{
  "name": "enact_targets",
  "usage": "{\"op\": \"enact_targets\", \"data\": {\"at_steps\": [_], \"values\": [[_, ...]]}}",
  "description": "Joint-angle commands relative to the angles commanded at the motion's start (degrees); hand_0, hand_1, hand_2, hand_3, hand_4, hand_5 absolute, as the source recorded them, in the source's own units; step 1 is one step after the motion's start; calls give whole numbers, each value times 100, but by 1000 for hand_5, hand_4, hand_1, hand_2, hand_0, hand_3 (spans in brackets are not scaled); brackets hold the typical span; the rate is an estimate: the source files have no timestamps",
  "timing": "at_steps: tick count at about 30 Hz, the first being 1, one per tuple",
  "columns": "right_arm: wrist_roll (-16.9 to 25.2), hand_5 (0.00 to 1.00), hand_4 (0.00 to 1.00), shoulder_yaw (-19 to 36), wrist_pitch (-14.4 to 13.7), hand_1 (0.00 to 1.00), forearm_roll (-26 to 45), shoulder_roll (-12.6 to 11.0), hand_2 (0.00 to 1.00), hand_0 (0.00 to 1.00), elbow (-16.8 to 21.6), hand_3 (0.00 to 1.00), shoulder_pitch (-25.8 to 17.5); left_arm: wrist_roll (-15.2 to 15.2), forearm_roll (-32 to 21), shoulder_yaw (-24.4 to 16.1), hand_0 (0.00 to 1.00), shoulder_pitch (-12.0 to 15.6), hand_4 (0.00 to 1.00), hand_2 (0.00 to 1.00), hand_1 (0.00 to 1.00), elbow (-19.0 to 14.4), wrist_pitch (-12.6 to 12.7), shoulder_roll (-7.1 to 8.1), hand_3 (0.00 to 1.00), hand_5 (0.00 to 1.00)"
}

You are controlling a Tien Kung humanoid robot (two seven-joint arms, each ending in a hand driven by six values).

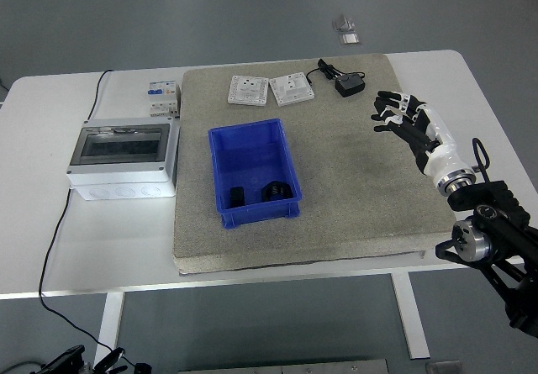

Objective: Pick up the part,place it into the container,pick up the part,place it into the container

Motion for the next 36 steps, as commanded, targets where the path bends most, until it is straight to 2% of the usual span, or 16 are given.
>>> {"op": "enact_targets", "data": {"at_steps": [7,10,11,15,16,17,20,21,22,23,28,29,31,34,35,36], "values": [[44,343,740,83,-4,664,184,7,724,622,-34,664,-60,-30,-93,42,619,35,621,740,702,8,3,-12,603,533],[54,343,740,128,-12,664,207,18,724,622,-53,664,-92,-2,-302,117,619,51,621,740,702,18,-15,-3,603,533],[57,357,748,139,-13,633,211,21,702,586,-57,657,-101,47,-323,96,624,52,738,753,710,13,-28,-1,762,708],[64,357,748,168,-15,633,213,44,702,586,-72,657,-123,525,20,-345,624,96,738,753,710,-125,-133,5,762,708],[65,357,748,177,-14,633,209,50,702,586,-73,657,-127,702,176,-500,624,143,738,753,710,-190,-194,28,762,708],[67,393,754,187,-14,615,207,53,692,588,-74,651,-132,872,318,-637,644,186,771,753,718,-237,-241,52,799,764],[73,393,754,243,-18,615,213,52,692,588,-85,651,-165,1391,705,-1034,644,386,771,753,718,-380,-287,168,799,764],[73,393,754,252,-19,615,213,51,692,588,-87,651,-170,1462,748,-1100,644,414,771,753,718,-394,-282,184,799,764],[76,393,754,276,-22,615,213,51,692,588,-90,651,-183,1462,633,-1136,644,489,771,753,718,-404,-283,211,799,764],[77,387,751,294,-25,611,210,52,688,606,-91,647,-191,1462,492,-1112,660,547,853,781,739,-394,-309,217,823,998],[78,387,751,327,-29,611,189,77,688,606,-94,647,-210,1324,-466,-734,660,700,853,781,739,-243,-470,81,823,998],[78,420,770,326,-29,606,187,81,686,611,-94,645,-212,1252,-655,-641,643,696,965,802,736,-209,-539,39,893,998],[77,420,770,318,-30,606,185,88,686,611,-99,645,-213,1129,-1086,-525,643,645,965,802,736,-143,-668,-74,893,998],[71,420,770,287,-30,606,180,102,686,611,-106,645,-196,966,-1694,-540,643,580,965,802,736,-77,-702,-180,893,998],[68,440,772,277,-31,586,176,107,678,613,-106,644,-189,872,-1865,-469,585,580,973,725,679,-52,-722,-189,851,998],[65,440,772,269,-31,586,173,113,678,613,-106,644,-183,743,-2074,-379,585,581,973,725,679,-24,-743,-195,851,998]]}}
